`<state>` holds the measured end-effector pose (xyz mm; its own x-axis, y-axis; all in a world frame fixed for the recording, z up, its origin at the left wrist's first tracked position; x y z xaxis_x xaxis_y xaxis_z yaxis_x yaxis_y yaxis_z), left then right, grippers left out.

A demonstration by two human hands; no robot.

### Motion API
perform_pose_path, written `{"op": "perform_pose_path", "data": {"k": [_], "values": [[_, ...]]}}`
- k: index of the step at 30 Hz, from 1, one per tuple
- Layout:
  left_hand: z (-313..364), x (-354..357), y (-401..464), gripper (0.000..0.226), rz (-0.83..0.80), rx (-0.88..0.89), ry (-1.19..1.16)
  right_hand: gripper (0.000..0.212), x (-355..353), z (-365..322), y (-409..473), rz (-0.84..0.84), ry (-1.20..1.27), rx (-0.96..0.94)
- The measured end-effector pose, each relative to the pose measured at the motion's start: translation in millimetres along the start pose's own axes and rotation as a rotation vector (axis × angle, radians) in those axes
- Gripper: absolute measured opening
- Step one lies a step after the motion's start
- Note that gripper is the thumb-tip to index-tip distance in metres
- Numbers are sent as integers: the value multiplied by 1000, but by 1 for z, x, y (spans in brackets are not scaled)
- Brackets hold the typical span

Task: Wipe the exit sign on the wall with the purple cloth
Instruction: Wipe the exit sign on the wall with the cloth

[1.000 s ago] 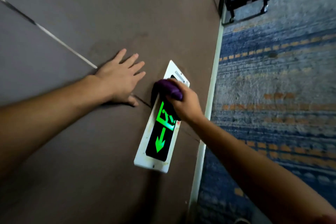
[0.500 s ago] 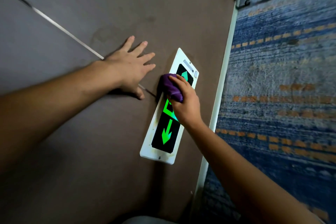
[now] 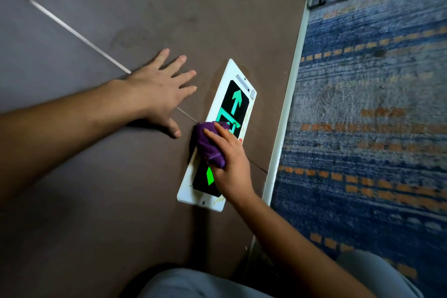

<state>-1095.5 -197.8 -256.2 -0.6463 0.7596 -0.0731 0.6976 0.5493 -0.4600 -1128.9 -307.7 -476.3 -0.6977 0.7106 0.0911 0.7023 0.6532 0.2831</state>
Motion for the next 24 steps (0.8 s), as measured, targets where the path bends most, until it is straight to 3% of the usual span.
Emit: {"op": "perform_pose_path", "data": {"k": [7,15,24], "values": [[3,3,-1,125,24,-8,-5,54,-43,16,51,183,56,112],[6,-2,0,121,-12,-17,-10,72,2,-3,34,77,-54,45],[6,-5,-2,123,-16,-21,-4,80,22,-8,-47,-25,16,-26]]}}
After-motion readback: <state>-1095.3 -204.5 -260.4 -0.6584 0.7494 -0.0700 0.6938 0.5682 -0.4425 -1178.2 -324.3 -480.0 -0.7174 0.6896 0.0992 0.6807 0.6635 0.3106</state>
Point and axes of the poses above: each hand's wrist, its own y-axis towards the middle knuckle, its own x-axis out of the palm, z = x × y, the point moved 1 cm from there along y, towards the middle knuckle, and after that the axes turned 3 degrees about -x, right-handed, at the moved point
